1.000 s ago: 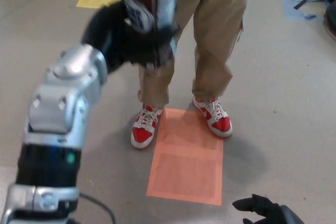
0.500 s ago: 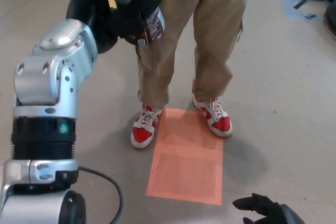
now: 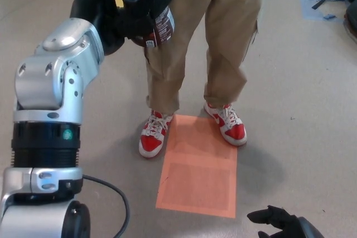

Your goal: The robot recieved a bottle of protein shake from a person using its left hand and then shake the protein up and down 2 two times and hand it back to the person

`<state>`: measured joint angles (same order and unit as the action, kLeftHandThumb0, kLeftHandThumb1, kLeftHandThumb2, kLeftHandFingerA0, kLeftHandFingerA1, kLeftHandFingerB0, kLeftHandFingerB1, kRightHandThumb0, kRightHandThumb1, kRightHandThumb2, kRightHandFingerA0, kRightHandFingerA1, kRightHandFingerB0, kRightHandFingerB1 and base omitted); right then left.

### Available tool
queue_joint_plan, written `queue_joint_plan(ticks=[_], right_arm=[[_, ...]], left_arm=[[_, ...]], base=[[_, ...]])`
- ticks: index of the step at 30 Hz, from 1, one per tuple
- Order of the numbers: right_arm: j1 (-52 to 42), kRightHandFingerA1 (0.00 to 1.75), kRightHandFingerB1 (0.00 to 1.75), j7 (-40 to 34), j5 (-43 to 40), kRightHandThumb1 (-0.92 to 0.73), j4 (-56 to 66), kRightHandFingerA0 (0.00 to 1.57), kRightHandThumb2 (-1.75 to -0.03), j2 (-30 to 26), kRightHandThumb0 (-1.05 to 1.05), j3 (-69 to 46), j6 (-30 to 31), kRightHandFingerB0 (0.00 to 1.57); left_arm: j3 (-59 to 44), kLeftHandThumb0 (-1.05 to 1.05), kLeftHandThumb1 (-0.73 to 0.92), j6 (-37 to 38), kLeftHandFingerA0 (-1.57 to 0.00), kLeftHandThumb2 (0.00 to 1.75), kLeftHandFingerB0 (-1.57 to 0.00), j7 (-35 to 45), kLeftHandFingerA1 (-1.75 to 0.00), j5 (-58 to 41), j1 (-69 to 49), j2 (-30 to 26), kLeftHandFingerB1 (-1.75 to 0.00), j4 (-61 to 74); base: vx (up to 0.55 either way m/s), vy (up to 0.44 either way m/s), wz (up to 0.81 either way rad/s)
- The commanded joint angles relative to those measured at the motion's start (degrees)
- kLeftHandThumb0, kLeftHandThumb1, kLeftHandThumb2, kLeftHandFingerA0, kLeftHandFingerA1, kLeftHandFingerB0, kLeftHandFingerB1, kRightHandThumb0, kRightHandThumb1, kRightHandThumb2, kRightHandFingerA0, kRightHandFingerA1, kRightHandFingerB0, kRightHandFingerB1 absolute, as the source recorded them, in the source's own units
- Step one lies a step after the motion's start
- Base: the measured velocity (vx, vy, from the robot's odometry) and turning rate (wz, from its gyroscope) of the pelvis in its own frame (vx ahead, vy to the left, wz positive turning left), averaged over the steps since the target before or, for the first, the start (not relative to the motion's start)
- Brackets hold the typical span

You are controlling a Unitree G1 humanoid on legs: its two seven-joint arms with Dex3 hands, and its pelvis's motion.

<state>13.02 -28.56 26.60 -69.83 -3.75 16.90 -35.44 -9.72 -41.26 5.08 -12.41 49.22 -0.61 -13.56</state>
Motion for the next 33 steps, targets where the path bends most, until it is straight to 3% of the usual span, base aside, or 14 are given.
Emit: queue_joint_plan(ticks=[1, 3, 6, 9, 10, 12, 13, 14, 15, 17, 21, 23, 24, 33], right_arm=[[-0.26, 0.53, 0.49, 0.28, -0.3, -0.81, -0.2, 0.89, -0.65, -0.69, -0.28, -0.13, -0.05, 0.71], [0.05, 0.53, 0.49, 0.15, -0.34, -0.8, -0.34, 0.89, -0.65, -0.67, -0.27, -0.19, -0.44, 0.71], [0.58, 0.53, 0.49, 0.05, -0.12, -0.8, -0.2, 0.9, -0.65, -0.84, -0.28, -0.09, 0.15, 0.71], [0.63, 0.55, 0.51, -0.44, 0.14, -0.78, -0.26, 0.92, -0.68, -1.16, -0.27, 0.06, -0.57, 0.7], [0.66, 0.56, 0.5, -0.33, 0.2, -0.79, -0.42, 0.9, -0.68, -1.2, -0.28, 0.13, -0.57, 0.69], [0.77, 0.54, 0.49, 0.04, 0.14, -0.81, -0.62, 0.87, -0.67, -1.17, -0.3, 0.17, 0.04, 0.7], [0.88, 0.53, 0.47, 0.41, -0.02, -0.83, -0.63, 0.85, -0.65, -1.02, -0.3, 0.11, 0.23, 0.69], [1.0, 0.53, 0.47, 0.82, -0.22, -0.83, -0.63, 0.85, -0.65, -0.85, -0.3, 0.03, 0.4, 0.69], [1.4, 0.54, 0.46, 1.63, -0.39, -0.83, -0.74, 0.82, -0.65, -0.9, -0.31, -0.03, 0.62, 0.66], [1.78, 0.53, 0.45, 2.72, -0.65, -0.84, -0.86, 0.79, -0.65, -1.1, -0.31, -0.16, 0.91, 0.65], [4.09, 0.47, 0.42, 3.4, 0.07, -0.85, -1.3, 0.75, -0.65, -1.95, -0.33, 0.28, 2.39, 0.61], [4.91, 0.45, 0.42, 3.35, -0.13, -0.84, -1.37, 0.76, -0.66, -2.07, -0.33, 0.02, 2.47, 0.62], [5.57, 0.45, 0.42, 2.9, 0.09, -0.84, -1.15, 0.73, -0.65, -2.12, -0.32, 0.1, 2.92, 0.62], [11.12, 0.39, 0.34, 4.02, 1.66, -0.83, -2.02, 0.53, -0.65, -3.39, -0.34, 1.1, 10.31, 0.38]], left_arm=[[5.01, -0.86, 0.73, 0.8, 0.0, 0.62, 0.0, 9.55, 0.0, -0.6, -2.41, -5.78, 0.0, 1.55], [6.44, -0.95, 0.57, 2.21, 0.0, 0.94, 0.0, 13.33, 0.0, -1.38, -2.92, -7.84, 0.0, 1.15], [7.26, -0.97, 0.57, 3.43, 0.0, 0.95, 0.0, 15.71, 0.0, -1.78, -3.71, -9.35, -0.01, 1.27], [8.53, -0.98, 0.73, 4.2, 0.0, 0.62, 0.0, 17.41, 0.0, -1.41, -6.48, -11.57, 0.0, 4.06], [8.89, -0.94, 0.57, 4.54, 0.0, 1.0, 0.0, 18.54, -0.03, -1.56, -8.22, -12.74, -0.06, 5.82], [10.26, -0.97, 0.65, 8.4, -0.09, 1.02, -0.01, 20.39, -0.11, -0.28, -13.12, -15.31, -0.07, 9.47], [10.51, -0.92, 0.79, 10.01, -0.08, 0.64, 0.0, 20.62, -0.25, 0.09, -14.62, -15.96, -0.19, 10.51], [10.63, -0.92, 0.79, 11.54, -0.08, 0.64, 0.0, 20.69, -0.25, 0.37, -15.9, -16.47, -0.19, 11.37], [10.58, -0.87, 0.62, 17.67, -0.08, 1.0, -0.01, 19.85, -0.37, 1.98, -20.88, -16.79, -0.21, 12.82], [10.17, -0.89, 0.64, 21.22, -0.13, 1.0, -0.03, 19.29, -0.42, 2.5, -23.8, -16.44, -0.2, 12.86], [10.21, -0.86, 0.67, 31.91, -0.19, 1.01, -0.04, 19.08, -0.46, 5.17, -31.1, -16.91, -0.23, 5.11], [10.9, -0.87, 0.86, 35.05, -0.27, 0.67, -0.06, 18.54, -0.34, 6.7, -31.83, -17.43, -0.21, 2.09], [12.4, -0.8, 0.72, 39.23, -0.24, 1.03, -0.06, 16.54, -0.46, 9.76, -33.94, -18.67, -0.32, -2.45], [17.5, -0.78, 0.76, 52.91, -0.38, 1.03, -0.15, 2.15, -0.49, 18.87, -34.29, -18.78, -0.4, -27.62]], base=[[0.0, 0.0, 0.0], [0.0, 0.0, 0.0], [0.0, 0.0, 0.0], [0.0, 0.0, 0.0], [0.0, 0.0, 0.0], [0.0, 0.0, 0.0], [0.0, 0.0, 0.0], [0.0, 0.0, 0.0], [0.0, 0.0, 0.0], [0.0, 0.0, 0.0], [0.0, 0.0, 0.0], [0.0, 0.0, 0.0], [0.0, 0.0, 0.0], [0.0, 0.0, 0.0]])
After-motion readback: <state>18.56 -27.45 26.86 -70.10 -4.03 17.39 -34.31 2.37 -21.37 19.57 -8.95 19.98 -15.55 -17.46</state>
